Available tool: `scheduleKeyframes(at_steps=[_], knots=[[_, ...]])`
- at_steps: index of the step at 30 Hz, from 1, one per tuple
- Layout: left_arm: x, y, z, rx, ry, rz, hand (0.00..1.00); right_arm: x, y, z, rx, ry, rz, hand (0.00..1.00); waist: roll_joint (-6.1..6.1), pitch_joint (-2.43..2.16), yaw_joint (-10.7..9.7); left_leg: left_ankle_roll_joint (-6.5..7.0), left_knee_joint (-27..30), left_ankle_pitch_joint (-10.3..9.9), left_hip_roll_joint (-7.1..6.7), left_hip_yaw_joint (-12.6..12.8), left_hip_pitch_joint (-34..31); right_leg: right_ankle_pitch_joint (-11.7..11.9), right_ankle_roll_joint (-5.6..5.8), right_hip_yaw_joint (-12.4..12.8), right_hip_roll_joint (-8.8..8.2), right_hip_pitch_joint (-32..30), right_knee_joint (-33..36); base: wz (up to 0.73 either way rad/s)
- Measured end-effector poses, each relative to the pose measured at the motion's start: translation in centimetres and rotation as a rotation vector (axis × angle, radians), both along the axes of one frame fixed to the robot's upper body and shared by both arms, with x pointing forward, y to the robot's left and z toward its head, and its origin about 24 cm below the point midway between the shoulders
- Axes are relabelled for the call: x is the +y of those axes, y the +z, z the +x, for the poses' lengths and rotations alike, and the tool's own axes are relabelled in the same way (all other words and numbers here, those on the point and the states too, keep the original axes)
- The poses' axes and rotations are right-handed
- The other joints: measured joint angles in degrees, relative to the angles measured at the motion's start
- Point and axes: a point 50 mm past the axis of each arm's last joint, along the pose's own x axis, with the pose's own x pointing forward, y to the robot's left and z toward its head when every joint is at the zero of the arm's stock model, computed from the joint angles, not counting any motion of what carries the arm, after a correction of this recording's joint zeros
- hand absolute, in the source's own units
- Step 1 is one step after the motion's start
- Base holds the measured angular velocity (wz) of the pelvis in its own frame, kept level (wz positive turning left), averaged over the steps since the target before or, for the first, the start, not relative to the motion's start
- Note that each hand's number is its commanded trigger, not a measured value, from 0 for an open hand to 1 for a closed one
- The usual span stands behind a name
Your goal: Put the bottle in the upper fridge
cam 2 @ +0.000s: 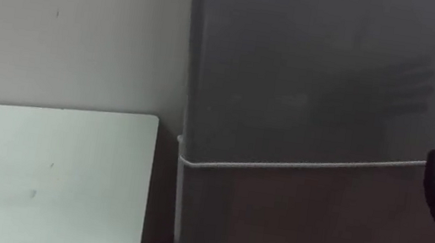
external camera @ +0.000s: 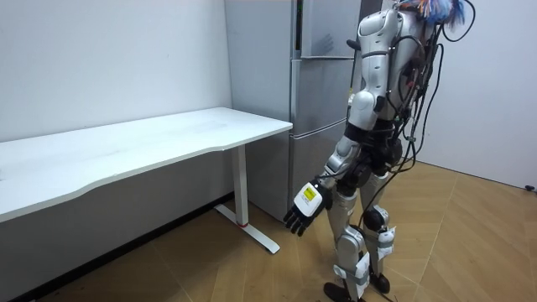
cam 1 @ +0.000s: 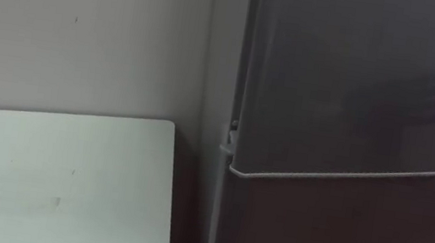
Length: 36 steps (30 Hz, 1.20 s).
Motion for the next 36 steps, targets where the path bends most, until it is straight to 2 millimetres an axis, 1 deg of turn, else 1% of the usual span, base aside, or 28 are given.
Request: scheduleKeyframes(at_steps=[2, 5, 7, 9, 10, 11, 12, 14, 16, 22, 23, 28, 32, 33, 36], knots=[[0.0, 0.0, 0.3, -0.006, -0.003, -0.006, 0.0, 0.5, 0.2, 0.1, 0.006, -0.007, -0.085, 0.0, -0.02, 0.01, 0.12, 0.0, -0.03, 0.0, 0.03, -0.02, -0.15, 0.04, 0.0, -0.16, -0.04, -0.31, -0.03, 0.0], [-0.1, 0.0, 1.0, -0.02, -0.011, -0.022, 0.0, 1.7, 0.5, 0.2, 0.016, -0.028, -0.262, 0.0, -0.18, -0.04, 1.44, -0.03, 0.04, 0.04, -0.03, 0.15, -0.18, 0.04, -0.01, 0.19, 0.04, -0.53, -0.07, -0.04], [0.1, 0.0, 1.2, -0.022, -0.015, -0.023, 0.0, 2.5, 0.7, 0.4, 0.012, -0.03, -0.343, 0.0, -0.59, -0.05, 1.6, -0.06, 0.12, 0.08, -0.29, 0.13, -0.2, 0.04, -0.01, 0.12, 0.06, -0.51, -0.15, 0.0], [0.2, 0.0, 1.7, -0.031, -0.02, -0.022, 0.0, 3.5, 0.9, 0.7, 0.008, -0.019, -0.434, 0.0, -1.35, -0.05, 1.65, -0.07, -0.01, 0.09, -0.29, 0.05, -0.28, 0.03, -0.02, 0.07, 0.09, -0.48, -0.31, 0.0], [0.2, 0.1, 1.8, -0.032, -0.021, -0.023, 0.0, 3.6, 1.0, 0.7, 0.008, -0.018, -0.451, 0.0, -1.47, -0.1, 1.7, -0.07, -0.03, 0.09, -0.29, 0.02, -0.3, 0.03, -0.02, 0.05, 0.09, -0.38, -0.36, 0.0], [0.3, 0.1, 1.9, -0.035, -0.023, -0.026, 0.0, 3.9, 1.0, 0.8, 0.013, -0.019, -0.481, 0.0, -1.77, -0.06, 2.38, -0.07, -0.09, 0.09, -0.24, 0.02, -0.25, 0.03, -0.02, 0.05, 0.1, -0.12, -0.46, 0.0], [0.3, 0.1, 2.0, -0.038, -0.024, -0.025, 0.0, 4.2, 1.0, 0.9, 0.019, -0.014, -0.506, 0.0, -2.34, -0.06, 2.85, -0.07, -0.13, 0.08, -0.16, 0.04, -0.19, 0.06, -0.04, 0.11, 0.14, -0.09, -0.75, 0.0], [0.4, 0.1, 2.1, -0.04, -0.019, -0.024, 0.0, 4.8, 0.8, 1.0, 0.032, 0.009, -0.548, 0.0, -2.64, -0.05, 3.26, -0.08, -0.16, 0.07, 0.05, 0.02, -0.08, 0.22, -0.04, 0.11, 0.19, 0.06, -0.99, 0.0], [0.4, 0.1, 2.1, -0.039, -0.02, -0.025, 0.0, 5.1, 0.7, 1.0, 0.037, 0.021, -0.572, 0.0, -2.61, -0.14, 3.67, -0.07, -0.33, 0.05, 0.02, 0.03, -0.04, 0.29, 0.03, 0.09, 0.15, 0.16, -0.98, 0.0], [0.9, 0.3, 2.1, -0.033, -0.047, -0.02, 0.0, 5.5, 0.7, 1.3, 0.062, 0.042, -0.64, 0.0, -2.04, -0.01, 4.07, -0.05, -0.54, 0.04, 0.02, -0.38, 0.22, 0.32, 0.09, -0.48, 0.15, 0.72, -1.08, 0.03], [1.0, 0.3, 2.1, -0.032, -0.047, -0.018, 0.0, 5.5, 0.7, 1.3, 0.067, 0.046, -0.65, 0.0, -1.92, 0.07, 4.11, -0.06, -0.51, 0.04, 0.03, -0.59, 0.24, 0.33, 0.09, -0.63, 0.16, 0.82, -1.07, 0.08], [1.5, 0.4, 1.8, -0.022, -0.05, -0.009, 0.0, 5.2, 0.7, 1.7, 0.094, 0.055, -0.67, 0.0, -1.61, 0.17, 4.21, -0.07, -0.18, 0.05, 0.02, -1.52, 0.11, 0.39, -0.02, -1.44, 0.1, 1.27, -1.0, 0.08], [1.5, 0.3, 1.6, 0.005, -0.05, -0.029, 0.0, 5.1, 1.1, 2.3, 0.108, 0.085, -0.656, 0.0, -1.64, 0.28, 4.21, -0.15, 0.1, 0.13, -0.02, -2.04, -0.01, 0.46, -0.12, -2.24, 0.0, 1.41, -0.87, 0.05], [1.4, 0.3, 1.6, 0.008, -0.054, -0.038, 0.0, 5.0, 1.2, 2.4, 0.11, 0.094, -0.638, 0.0, -1.75, 0.28, 4.2, -0.15, 0.54, 0.12, -0.03, -2.45, -0.06, 0.46, -0.13, -2.84, -0.07, 1.69, -0.87, 0.14], [1.3, 0.2, 1.8, 0.013, -0.08, -0.057, 0.0, 5.0, 1.5, 2.8, 0.109, 0.112, -0.618, 0.0, -2.04, 0.32, 4.59, -0.14, 1.09, 0.09, -0.05, -2.96, -0.28, 0.45, -0.12, -3.26, -0.1, 1.93, -1.02, 0.11]])
